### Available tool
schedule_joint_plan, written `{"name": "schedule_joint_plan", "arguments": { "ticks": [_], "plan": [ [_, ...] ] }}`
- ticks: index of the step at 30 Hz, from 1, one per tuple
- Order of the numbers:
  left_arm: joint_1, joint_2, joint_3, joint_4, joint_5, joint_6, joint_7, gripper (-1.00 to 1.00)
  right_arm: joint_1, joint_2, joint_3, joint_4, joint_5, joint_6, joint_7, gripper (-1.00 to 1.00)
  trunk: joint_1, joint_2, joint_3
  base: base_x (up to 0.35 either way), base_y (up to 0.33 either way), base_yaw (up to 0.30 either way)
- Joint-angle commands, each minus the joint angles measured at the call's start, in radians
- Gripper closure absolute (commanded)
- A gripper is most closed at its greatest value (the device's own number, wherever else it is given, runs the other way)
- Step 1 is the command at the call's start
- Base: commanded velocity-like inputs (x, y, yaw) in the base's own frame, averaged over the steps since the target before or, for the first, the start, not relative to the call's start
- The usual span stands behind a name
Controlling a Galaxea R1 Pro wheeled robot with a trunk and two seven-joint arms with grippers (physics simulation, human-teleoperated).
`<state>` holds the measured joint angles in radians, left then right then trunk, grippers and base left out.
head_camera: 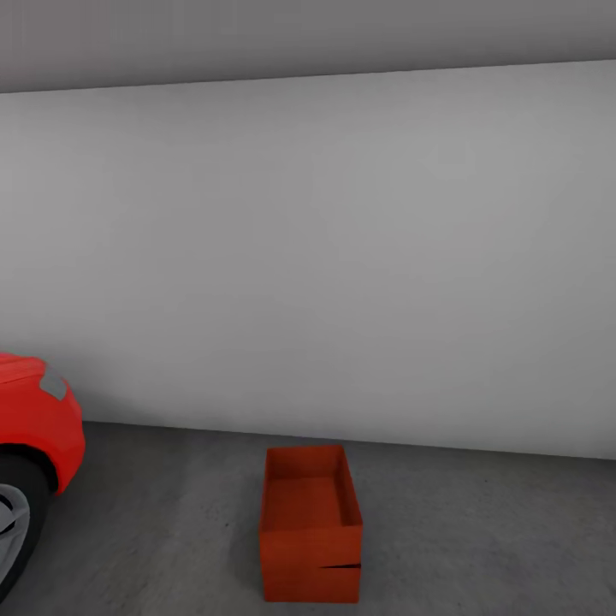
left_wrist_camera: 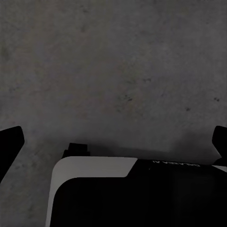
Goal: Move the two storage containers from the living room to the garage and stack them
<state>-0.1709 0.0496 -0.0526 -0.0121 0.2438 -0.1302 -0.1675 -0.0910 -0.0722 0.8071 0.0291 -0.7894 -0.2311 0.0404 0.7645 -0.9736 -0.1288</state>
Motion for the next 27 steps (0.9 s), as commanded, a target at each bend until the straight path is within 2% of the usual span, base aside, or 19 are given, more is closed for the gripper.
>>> {"name": "schedule_joint_plan", "arguments": {
  "ticks": [1, 27],
  "plan": [
    [-0.001, 0.000, -0.006, 0.001, 0.009, -0.003, -0.004, -1.00, -0.001, 0.001, 0.008, 0.003, -0.009, -0.004, 0.004, -1.00, 0.000, -0.001, -0.001, 0.000, 0.000, 0.000],
    [-0.001, 0.001, -0.002, 0.001, 0.012, -0.003, -0.004, -1.00, -0.001, 0.000, 0.007, 0.003, -0.007, -0.004, 0.004, -1.00, 0.000, -0.001, -0.001, 0.000, 0.000, 0.000]
  ]
}}
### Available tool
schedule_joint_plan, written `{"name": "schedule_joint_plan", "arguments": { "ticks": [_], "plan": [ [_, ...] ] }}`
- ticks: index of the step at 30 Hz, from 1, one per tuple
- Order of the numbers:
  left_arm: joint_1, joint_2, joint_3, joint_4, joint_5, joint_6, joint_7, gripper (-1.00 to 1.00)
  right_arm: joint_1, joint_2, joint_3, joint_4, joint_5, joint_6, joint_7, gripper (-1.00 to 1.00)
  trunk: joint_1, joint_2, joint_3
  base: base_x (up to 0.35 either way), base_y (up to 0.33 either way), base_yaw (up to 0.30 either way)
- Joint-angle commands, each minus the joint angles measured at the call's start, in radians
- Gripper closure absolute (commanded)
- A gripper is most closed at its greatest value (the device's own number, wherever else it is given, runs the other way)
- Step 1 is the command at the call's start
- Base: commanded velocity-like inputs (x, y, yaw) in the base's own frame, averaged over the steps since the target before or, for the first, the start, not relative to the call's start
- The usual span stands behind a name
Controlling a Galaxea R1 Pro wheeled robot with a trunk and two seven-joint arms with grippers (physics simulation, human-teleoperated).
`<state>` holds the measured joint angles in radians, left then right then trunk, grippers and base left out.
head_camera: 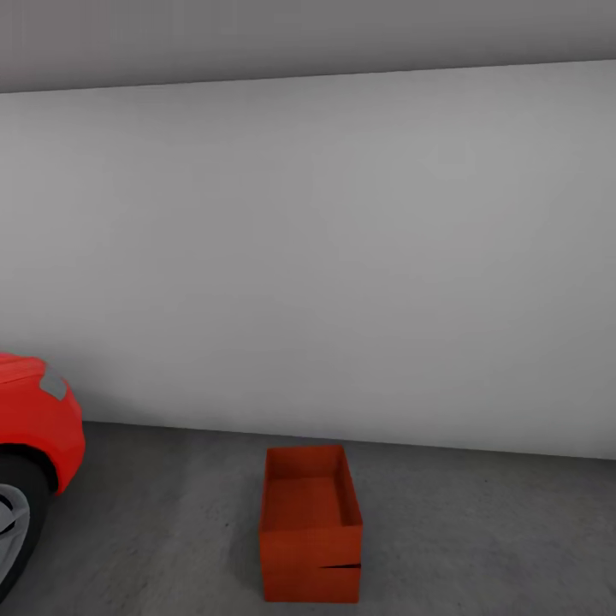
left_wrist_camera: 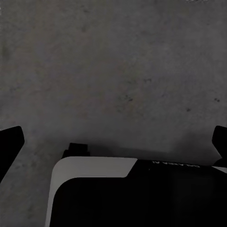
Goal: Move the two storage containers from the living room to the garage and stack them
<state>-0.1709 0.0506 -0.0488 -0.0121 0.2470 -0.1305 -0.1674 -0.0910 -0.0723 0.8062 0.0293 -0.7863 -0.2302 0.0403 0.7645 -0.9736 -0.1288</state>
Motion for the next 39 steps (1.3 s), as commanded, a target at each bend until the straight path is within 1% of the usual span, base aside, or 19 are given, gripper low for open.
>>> {"name": "schedule_joint_plan", "arguments": {
  "ticks": [1, 4, 7, 9, 14, 20, 24, 25, 27, 31, 39],
  "plan": [
    [-0.001, 0.001, -0.004, 0.002, 0.010, -0.003, -0.004, -1.00, -0.001, 0.000, 0.008, 0.003, -0.010, -0.004, 0.004, -1.00, 0.000, -0.001, -0.001, 0.000, 0.000, 0.000],
    [-0.001, 0.009, -0.007, 0.006, 0.010, -0.002, -0.004, -1.00, -0.001, 0.001, 0.008, 0.003, -0.010, -0.004, 0.004, -1.00, 0.000, -0.001, -0.001, 0.000, 0.000, 0.000],
    [-0.001, 0.029, -0.012, 0.009, 0.011, -0.006, -0.004, -1.00, -0.001, 0.001, 0.008, 0.003, -0.010, -0.004, 0.004, -1.00, 0.000, -0.001, -0.001, 0.000, 0.000, 0.000],
    [-0.001, 0.031, -0.013, 0.009, 0.011, -0.007, -0.004, -1.00, -0.001, 0.001, 0.008, 0.003, -0.010, -0.004, 0.004, -1.00, 0.000, -0.001, -0.001, 0.000, 0.000, 0.000],
    [0.001, 0.031, -0.014, 0.010, 0.012, -0.028, -0.004, -1.00, -0.001, 0.001, 0.008, 0.003, -0.010, -0.004, 0.004, -1.00, 0.000, -0.001, -0.001, 0.000, 0.000, 0.000],
    [0.002, 0.028, -0.014, 0.011, 0.009, -0.035, 0.005, -1.00, -0.001, 0.001, 0.009, 0.003, -0.009, -0.004, 0.004, -1.00, 0.000, -0.001, -0.001, 0.000, 0.000, 0.000],
    [0.002, 0.019, -0.014, 0.011, -0.018, -0.034, 0.010, -1.00, -0.001, 0.002, 0.014, 0.002, -0.007, -0.004, 0.003, -1.00, 0.000, -0.001, -0.001, 0.000, 0.000, 0.000],
    [0.002, 0.016, -0.014, 0.011, -0.033, -0.035, 0.011, -1.00, -0.001, 0.003, 0.015, 0.002, -0.007, -0.004, 0.003, -1.00, 0.000, -0.001, -0.001, 0.000, 0.000, 0.000],
    [0.002, 0.015, -0.014, 0.011, -0.041, -0.037, 0.012, -1.00, -0.001, 0.003, 0.015, 0.002, -0.007, -0.004, 0.003, -1.00, 0.000, -0.001, -0.001, 0.000, 0.000, 0.000],
    [0.002, 0.014, -0.014, 0.011, -0.048, -0.037, 0.012, -1.00, -0.001, 0.003, 0.016, 0.002, -0.007, -0.004, 0.003, -1.00, 0.000, -0.001, -0.001, 0.000, 0.000, 0.000],
    [0.002, 0.014, -0.014, 0.011, -0.049, -0.037, 0.012, -1.00, -0.001, 0.003, 0.015, 0.002, -0.007, -0.004, 0.003, -1.00, 0.000, -0.001, -0.001, 0.000, 0.000, 0.000]
  ]
}}
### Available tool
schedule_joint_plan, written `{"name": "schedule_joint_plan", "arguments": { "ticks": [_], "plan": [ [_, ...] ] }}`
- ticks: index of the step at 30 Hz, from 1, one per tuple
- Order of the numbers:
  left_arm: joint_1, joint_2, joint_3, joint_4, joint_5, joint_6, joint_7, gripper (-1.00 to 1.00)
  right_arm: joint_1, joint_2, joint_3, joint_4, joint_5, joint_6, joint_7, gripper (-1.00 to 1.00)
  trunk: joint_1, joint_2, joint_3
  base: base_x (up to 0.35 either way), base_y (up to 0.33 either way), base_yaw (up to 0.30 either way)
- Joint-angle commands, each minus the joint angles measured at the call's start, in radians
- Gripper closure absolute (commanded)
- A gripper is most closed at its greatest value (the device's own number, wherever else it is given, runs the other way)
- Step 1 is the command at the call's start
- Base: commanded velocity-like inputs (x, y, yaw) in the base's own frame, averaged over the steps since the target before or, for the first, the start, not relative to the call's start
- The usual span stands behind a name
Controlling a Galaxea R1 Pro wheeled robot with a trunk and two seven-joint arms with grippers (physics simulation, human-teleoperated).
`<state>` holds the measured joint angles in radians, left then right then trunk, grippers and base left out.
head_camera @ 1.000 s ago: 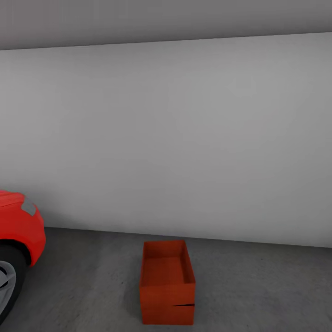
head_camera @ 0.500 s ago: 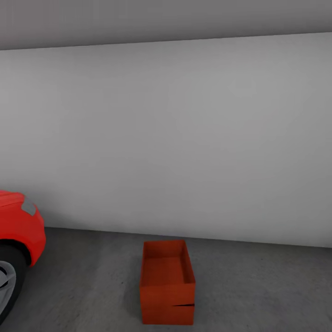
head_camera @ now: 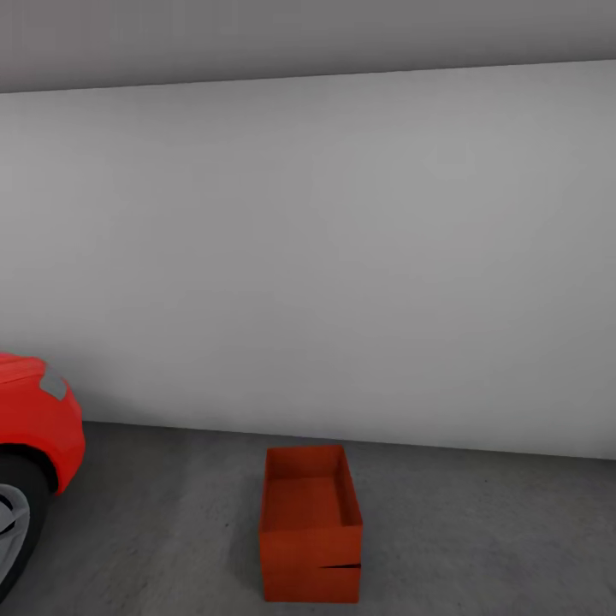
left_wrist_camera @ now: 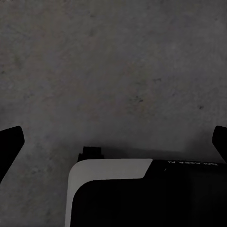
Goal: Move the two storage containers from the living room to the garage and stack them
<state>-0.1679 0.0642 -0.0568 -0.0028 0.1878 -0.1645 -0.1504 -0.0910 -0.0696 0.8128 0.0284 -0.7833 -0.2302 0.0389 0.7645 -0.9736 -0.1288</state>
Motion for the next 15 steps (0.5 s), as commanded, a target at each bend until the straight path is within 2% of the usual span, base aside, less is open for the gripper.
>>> {"name": "schedule_joint_plan", "arguments": {
  "ticks": [1, 15],
  "plan": [
    [-0.001, 0.000, -0.006, 0.001, 0.010, -0.003, -0.005, -1.00, -0.001, 0.001, 0.008, 0.003, -0.010, -0.004, 0.004, -1.00, 0.000, -0.001, -0.001, 0.000, 0.000, 0.000],
    [-0.001, 0.001, -0.006, 0.001, 0.010, -0.006, -0.005, -1.00, -0.001, 0.001, 0.005, 0.003, -0.015, -0.005, 0.005, -1.00, 0.000, -0.001, -0.001, 0.000, 0.000, 0.000]
  ]
}}
